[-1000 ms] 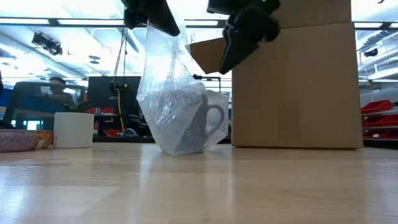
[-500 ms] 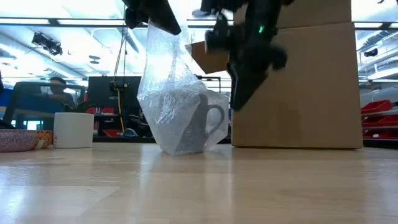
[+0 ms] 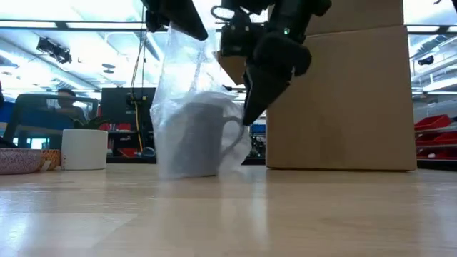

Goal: Wrap mug
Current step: Wrap the purple mug with the bubble wrap

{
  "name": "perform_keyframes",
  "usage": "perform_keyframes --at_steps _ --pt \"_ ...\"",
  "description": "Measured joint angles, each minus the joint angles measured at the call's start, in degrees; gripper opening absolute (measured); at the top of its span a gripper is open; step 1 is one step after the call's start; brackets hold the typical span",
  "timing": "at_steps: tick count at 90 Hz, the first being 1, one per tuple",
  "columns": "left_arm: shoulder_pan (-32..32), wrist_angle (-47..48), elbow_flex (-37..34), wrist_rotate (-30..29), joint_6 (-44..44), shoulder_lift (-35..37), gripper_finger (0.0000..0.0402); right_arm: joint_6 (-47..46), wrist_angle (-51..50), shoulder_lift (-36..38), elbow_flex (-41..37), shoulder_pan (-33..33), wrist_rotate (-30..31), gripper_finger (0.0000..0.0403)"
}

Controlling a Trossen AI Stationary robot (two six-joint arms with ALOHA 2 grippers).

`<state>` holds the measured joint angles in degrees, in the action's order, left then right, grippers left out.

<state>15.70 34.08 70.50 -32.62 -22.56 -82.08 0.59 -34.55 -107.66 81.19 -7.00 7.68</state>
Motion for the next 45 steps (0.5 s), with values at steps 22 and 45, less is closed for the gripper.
perform_keyframes --at_steps 22,45 --pt "-0.02 -0.40 0.00 -0.24 1.62 0.00 0.0000 -4.35 5.01 -0.02 0.00 -3.21 -2.09 0.0085" --pt "-0.02 -0.38 0.00 -0.24 1.70 0.00 0.0000 -8.12 -0.71 5.08 0.00 -3.87 -1.10 0.0085"
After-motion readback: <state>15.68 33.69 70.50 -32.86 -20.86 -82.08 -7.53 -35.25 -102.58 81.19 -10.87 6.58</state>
